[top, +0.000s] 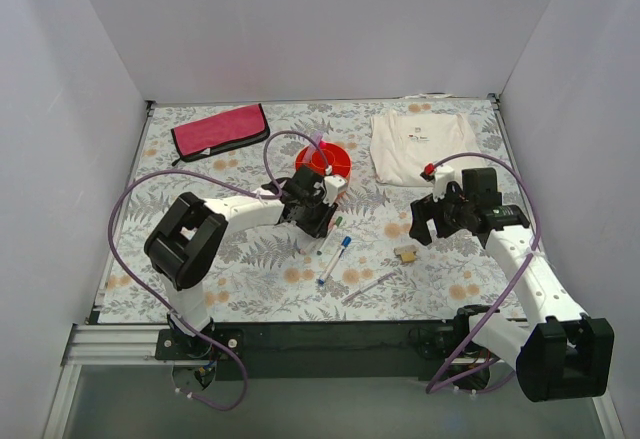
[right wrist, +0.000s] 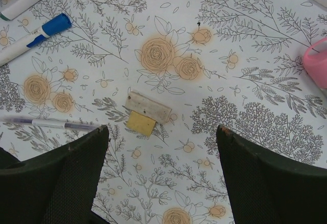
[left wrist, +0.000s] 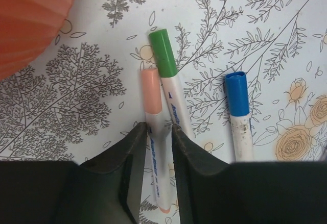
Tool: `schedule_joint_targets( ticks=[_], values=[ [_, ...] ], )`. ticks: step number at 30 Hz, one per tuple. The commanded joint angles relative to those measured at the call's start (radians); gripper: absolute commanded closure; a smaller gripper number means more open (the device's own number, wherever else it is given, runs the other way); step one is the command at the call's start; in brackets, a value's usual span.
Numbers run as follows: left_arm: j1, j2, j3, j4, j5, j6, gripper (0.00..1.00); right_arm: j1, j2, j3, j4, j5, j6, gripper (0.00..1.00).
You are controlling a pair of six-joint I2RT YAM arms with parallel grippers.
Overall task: Sort the stationery into containers
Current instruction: Pick up the pen from the center of the board.
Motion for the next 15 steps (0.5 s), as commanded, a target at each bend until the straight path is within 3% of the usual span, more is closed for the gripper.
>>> schedule_joint_targets(
  ticks=[1,9,15],
  values=[
    [-0.033,0.02,-0.015,-0.07,-0.06,0.038,0.76,-0.008,-0.025,-0.011,0.019,0.004,0.005,0.1],
    [-0.033,0.061,-0.065,-0.138,-0.182,0.075,0.74,-0.008,-0.015,-0.007,0.021,-0.002,-0.007,0.1],
    [-0.033,0.062,-0.055,-0.138,-0.165,0.086,0.95,-0.009,-0.008,0.001,0.021,-0.008,-0.01,0.1]
  ],
)
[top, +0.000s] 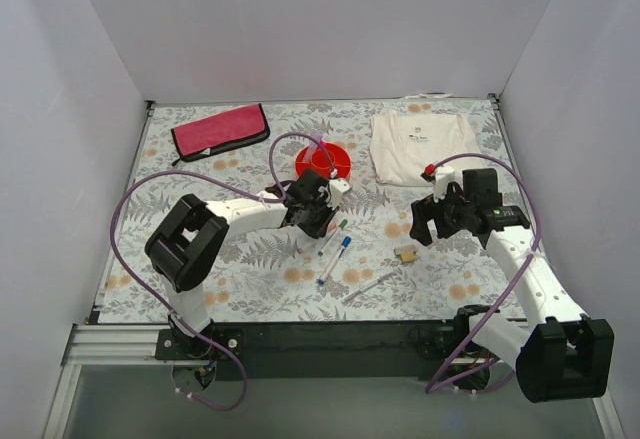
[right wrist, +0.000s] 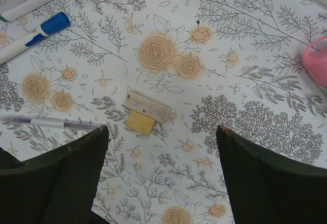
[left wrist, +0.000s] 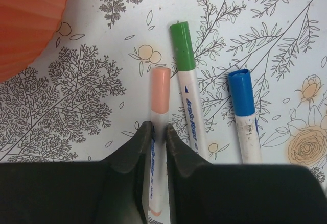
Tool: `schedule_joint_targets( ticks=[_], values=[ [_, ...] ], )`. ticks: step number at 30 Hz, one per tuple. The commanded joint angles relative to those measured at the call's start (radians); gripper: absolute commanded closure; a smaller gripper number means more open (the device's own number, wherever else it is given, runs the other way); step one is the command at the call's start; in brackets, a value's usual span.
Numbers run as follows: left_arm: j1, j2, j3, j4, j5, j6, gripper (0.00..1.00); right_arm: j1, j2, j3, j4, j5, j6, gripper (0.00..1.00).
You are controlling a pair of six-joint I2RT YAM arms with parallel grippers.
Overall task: Sort the stationery into containers
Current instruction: Pick up the pen from the center of the board.
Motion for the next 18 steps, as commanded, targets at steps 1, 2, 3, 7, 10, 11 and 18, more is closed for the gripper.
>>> schedule_joint_targets(
  ticks=[1,2,3,7,10,11,18],
  values=[
    [0.005,0.06,-0.049,-0.141,-0.071,0.038,1.0,-0.003,-0.003,0.009,0.022,-0.005,-0.008,0.1],
    [0.005,0.057,-0.047,-0.146,-0.063,0.043,1.0,-0.002,-0.005,0.007,0.024,-0.003,-0.008,0.1],
    [0.005,0.047,-0.044,-0.149,-0.056,0.048,1.0,-0.003,-0.008,0.006,0.022,-0.003,-0.008,0.1],
    [0.007,-0.01,-0.009,-0.209,-0.028,0.049,1.0,-0.003,-0.023,-0.002,0.022,0.004,-0.006,0.1],
    [0.013,-0.099,0.062,-0.239,-0.003,0.057,1.0,-0.005,-0.027,-0.005,0.019,0.02,-0.008,0.1],
    [0.016,-0.117,0.08,-0.246,0.006,0.063,1.0,-0.005,-0.028,-0.007,0.019,0.021,-0.009,0.1],
    [0.061,-0.179,0.321,-0.273,0.081,0.075,1.0,-0.005,-0.005,0.003,0.021,0.024,-0.023,0.1]
  ],
)
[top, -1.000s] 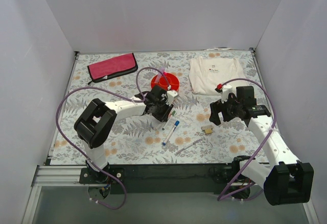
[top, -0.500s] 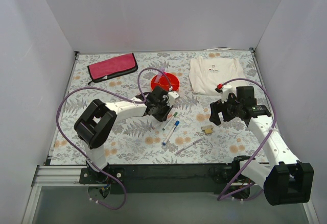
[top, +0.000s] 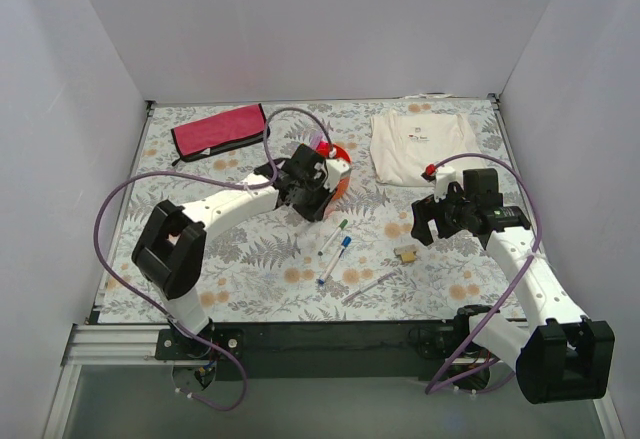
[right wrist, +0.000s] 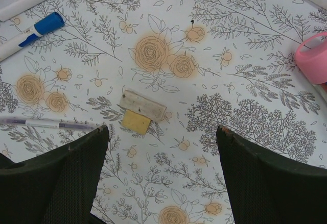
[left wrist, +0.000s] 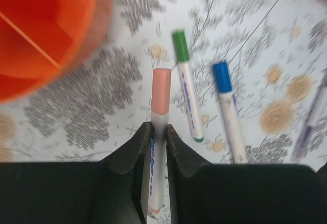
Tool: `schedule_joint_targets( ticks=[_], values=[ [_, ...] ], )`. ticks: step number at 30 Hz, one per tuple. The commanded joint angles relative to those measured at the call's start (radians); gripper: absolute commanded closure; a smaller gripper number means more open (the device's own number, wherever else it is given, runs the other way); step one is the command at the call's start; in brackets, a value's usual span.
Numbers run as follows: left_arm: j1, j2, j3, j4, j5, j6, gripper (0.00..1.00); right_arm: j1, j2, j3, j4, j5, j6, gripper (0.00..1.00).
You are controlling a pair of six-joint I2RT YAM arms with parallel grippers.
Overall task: Sort the stationery into containers
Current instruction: Pick up the pen from the center of the board, then place the pen in the storage box.
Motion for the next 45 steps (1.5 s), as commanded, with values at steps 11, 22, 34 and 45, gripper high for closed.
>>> schedule_joint_targets(
  ticks=[11,22,34,45],
  values=[
    [0.12,0.055,0.42,0.148,0.129,-0.005,1.0,-0.007,0.03,0.023,0.016,0.04,-0.038,0.1],
    [0.195,0.323,0.642,0.297,0.218,-0.025,1.0,-0.012,0.058,0.04,0.013,0.052,-0.042,0.1],
    [0.195,0.324,0.676,0.354,0.217,-0.077,1.0,-0.023,0.075,0.031,0.016,0.055,-0.045,0.1],
    [0.218,0.365,0.575,0.576,0.34,-0.12,1.0,-0.024,0.102,0.054,0.013,0.066,-0.055,0.1]
  ],
)
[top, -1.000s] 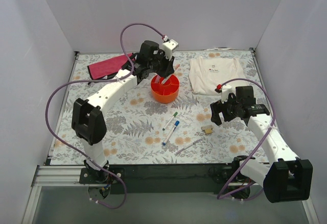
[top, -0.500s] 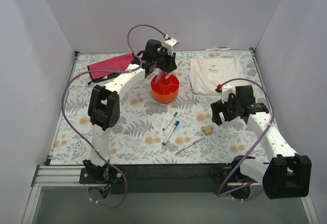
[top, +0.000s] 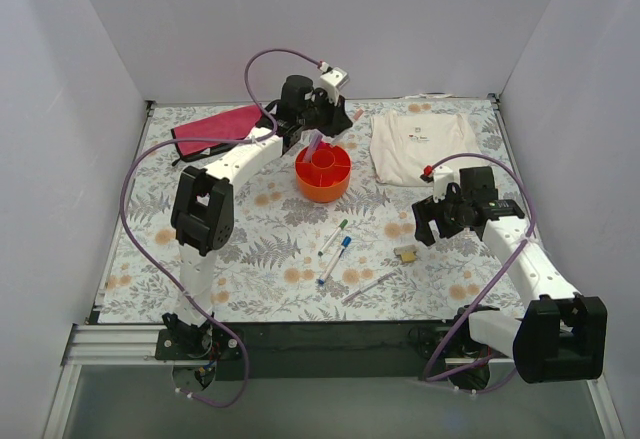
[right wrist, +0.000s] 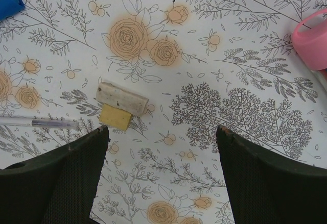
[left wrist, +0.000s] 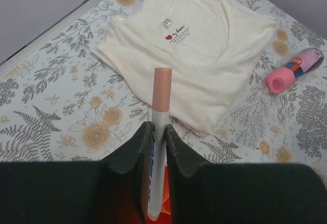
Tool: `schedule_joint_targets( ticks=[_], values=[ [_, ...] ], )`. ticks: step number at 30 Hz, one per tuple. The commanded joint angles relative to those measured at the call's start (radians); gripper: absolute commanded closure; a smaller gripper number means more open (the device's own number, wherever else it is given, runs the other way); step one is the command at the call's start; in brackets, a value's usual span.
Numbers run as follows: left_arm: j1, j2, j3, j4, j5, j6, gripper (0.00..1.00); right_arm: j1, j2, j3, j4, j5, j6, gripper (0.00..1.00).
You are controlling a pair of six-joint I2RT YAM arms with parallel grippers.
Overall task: Sort the stationery into containers
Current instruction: Place the pen in the storage box.
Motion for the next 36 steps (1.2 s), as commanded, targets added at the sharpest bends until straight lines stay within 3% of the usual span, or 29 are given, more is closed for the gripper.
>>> schedule_joint_targets(
  ticks=[1,16,27,36],
  values=[
    [0.016,-0.016,-0.021,0.162,0.07,-0.043,1.0,-0.005,0.004,0.054,0.012,0.015,-0.017,0.1],
    [0.029,0.04,-0.127,0.362,0.14,-0.14,1.0,-0.01,0.024,0.077,-0.045,0.045,-0.039,0.1],
    [0.041,0.09,-0.158,0.408,0.171,-0.163,1.0,-0.01,0.079,0.124,-0.056,0.053,-0.053,0.1],
    [0.058,0.041,-0.236,0.41,0.177,-0.171,0.99,-0.01,0.104,0.124,-0.051,0.047,-0.057,0.1]
  ],
)
